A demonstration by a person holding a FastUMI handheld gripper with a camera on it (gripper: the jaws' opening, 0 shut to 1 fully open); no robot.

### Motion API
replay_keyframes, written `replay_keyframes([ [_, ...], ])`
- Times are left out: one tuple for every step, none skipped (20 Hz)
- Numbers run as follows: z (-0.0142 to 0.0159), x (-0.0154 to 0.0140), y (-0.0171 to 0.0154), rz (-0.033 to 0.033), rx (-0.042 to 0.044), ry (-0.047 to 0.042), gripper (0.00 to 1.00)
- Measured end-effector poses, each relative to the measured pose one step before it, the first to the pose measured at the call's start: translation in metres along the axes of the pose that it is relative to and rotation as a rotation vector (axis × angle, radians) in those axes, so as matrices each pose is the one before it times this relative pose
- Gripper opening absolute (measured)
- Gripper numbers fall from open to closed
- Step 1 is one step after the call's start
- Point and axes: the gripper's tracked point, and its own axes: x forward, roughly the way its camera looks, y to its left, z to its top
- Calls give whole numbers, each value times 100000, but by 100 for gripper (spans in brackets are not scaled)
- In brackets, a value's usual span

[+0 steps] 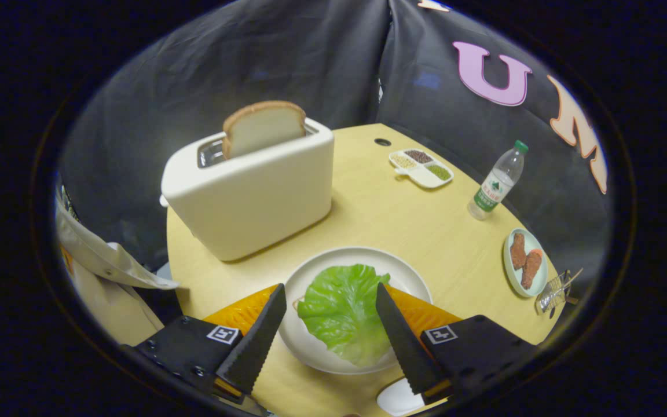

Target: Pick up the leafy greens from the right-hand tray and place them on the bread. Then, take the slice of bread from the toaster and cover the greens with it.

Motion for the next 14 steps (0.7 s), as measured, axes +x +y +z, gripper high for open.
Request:
replay_keyframes([
  [1101, -424, 440, 344, 472, -1797, 100],
  [1152, -325, 466, 624, 664, -1571, 100],
  [880, -215, 437, 632, 603, -1294, 100],
  [962, -226, 452, 790, 626, -950, 100],
  [829, -186, 381, 495, 585, -776, 100],
  [811, -68, 394, 299, 664, -737, 100],
  [832, -43, 361, 621, 929, -943, 100],
  [830, 35, 513, 1234, 1541, -979, 100],
  [882, 103, 724, 1727, 1952, -897, 100],
  [887, 132, 667, 1546, 1830, -1119, 99],
  [954, 80, 533, 1354, 2125, -797, 99],
  [891, 125, 678, 1910, 2740, -692, 99],
  [812, 114, 531, 1335, 3237, -875, 99],
  [865, 228, 380, 1357, 2897, -918, 99],
])
